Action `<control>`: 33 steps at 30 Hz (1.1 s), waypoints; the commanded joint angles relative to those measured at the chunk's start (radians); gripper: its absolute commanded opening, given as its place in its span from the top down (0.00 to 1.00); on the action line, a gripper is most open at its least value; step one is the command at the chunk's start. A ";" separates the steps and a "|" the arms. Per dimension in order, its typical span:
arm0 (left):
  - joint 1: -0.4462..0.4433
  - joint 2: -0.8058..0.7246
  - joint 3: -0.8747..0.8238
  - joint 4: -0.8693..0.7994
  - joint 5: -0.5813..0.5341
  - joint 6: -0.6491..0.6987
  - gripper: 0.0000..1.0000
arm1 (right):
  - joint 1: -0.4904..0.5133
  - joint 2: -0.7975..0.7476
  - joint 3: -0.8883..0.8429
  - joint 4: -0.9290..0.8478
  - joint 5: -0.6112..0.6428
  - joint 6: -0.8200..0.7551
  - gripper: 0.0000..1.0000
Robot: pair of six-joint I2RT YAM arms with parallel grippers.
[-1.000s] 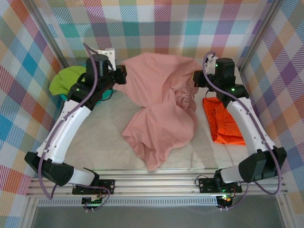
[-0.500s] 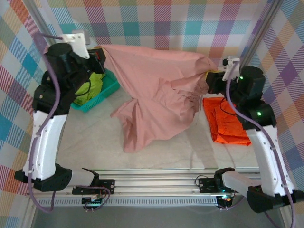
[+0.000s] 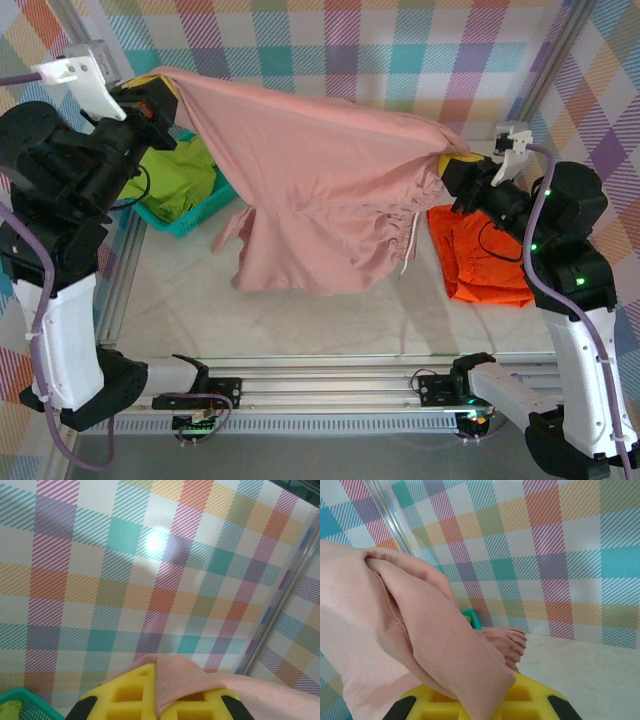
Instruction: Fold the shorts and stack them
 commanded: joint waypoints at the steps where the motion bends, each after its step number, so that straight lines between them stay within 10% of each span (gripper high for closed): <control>1: 0.005 0.081 0.013 -0.025 -0.049 0.011 1.00 | 0.009 0.008 -0.023 -0.025 0.035 0.065 1.00; 12: 0.026 0.548 -0.054 0.060 -0.047 0.021 0.95 | 0.015 0.282 -0.169 -0.041 0.302 0.071 0.99; 16: 0.042 0.808 0.099 0.063 0.043 -0.032 0.60 | -0.030 0.485 -0.143 0.027 0.313 0.057 0.87; 19: 0.047 1.027 0.382 -0.060 0.097 -0.041 0.27 | -0.100 0.674 -0.009 -0.006 0.205 0.112 0.59; 23: 0.041 1.052 0.544 -0.197 0.134 -0.037 0.18 | -0.127 0.786 0.160 -0.116 0.113 0.109 0.42; 27: 0.023 0.760 0.145 -0.111 0.163 -0.043 0.12 | -0.125 0.680 0.028 -0.010 -0.006 0.149 0.18; 33: 0.007 0.235 -0.718 0.256 0.185 -0.240 0.00 | -0.068 0.571 -0.206 0.047 -0.177 0.186 0.12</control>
